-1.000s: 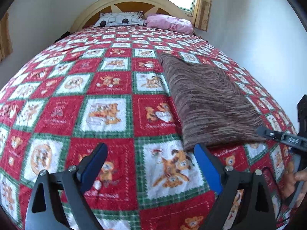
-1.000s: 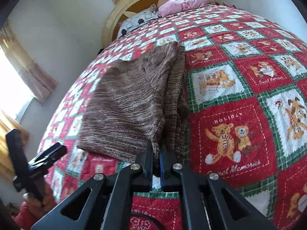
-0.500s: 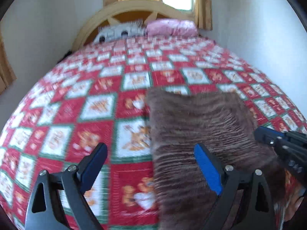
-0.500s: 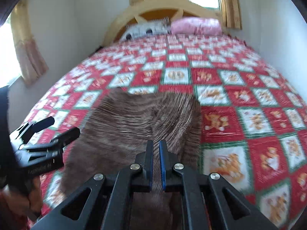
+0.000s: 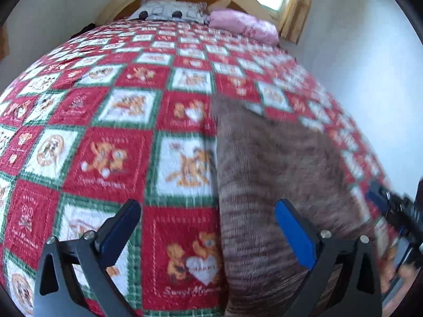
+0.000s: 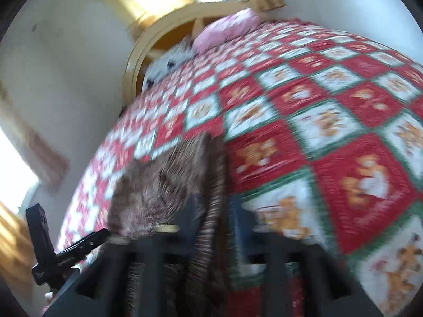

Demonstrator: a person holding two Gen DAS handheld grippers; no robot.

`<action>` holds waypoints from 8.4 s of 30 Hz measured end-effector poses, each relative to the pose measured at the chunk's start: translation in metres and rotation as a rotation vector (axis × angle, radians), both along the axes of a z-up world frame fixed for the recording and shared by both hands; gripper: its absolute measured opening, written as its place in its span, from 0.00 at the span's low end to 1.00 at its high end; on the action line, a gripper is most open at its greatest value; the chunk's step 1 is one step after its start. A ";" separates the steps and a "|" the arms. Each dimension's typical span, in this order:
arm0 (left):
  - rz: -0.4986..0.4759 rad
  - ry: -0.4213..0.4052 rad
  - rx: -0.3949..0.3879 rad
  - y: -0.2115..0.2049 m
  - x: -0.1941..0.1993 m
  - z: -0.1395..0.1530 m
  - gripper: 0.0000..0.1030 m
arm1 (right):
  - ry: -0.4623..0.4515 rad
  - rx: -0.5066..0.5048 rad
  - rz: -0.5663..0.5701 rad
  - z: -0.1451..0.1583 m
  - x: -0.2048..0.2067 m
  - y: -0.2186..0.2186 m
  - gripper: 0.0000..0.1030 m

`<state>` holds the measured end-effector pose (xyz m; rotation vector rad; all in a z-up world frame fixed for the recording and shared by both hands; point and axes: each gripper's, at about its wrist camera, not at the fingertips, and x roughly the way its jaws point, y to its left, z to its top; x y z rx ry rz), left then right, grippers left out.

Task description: Fold small clothes

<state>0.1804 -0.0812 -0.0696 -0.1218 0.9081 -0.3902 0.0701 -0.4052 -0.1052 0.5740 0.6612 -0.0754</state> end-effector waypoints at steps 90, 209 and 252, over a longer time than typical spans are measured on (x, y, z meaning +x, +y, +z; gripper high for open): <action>-0.156 0.199 -0.104 -0.054 0.065 -0.029 0.81 | 0.190 0.121 0.276 -0.032 0.113 0.034 0.53; 0.309 -0.202 0.367 0.187 -0.151 0.010 0.97 | 0.027 -0.439 0.476 0.017 -0.092 0.376 0.53; 0.413 -0.525 0.360 0.181 -0.235 0.128 1.00 | -0.324 -0.492 0.223 0.148 -0.184 0.373 0.76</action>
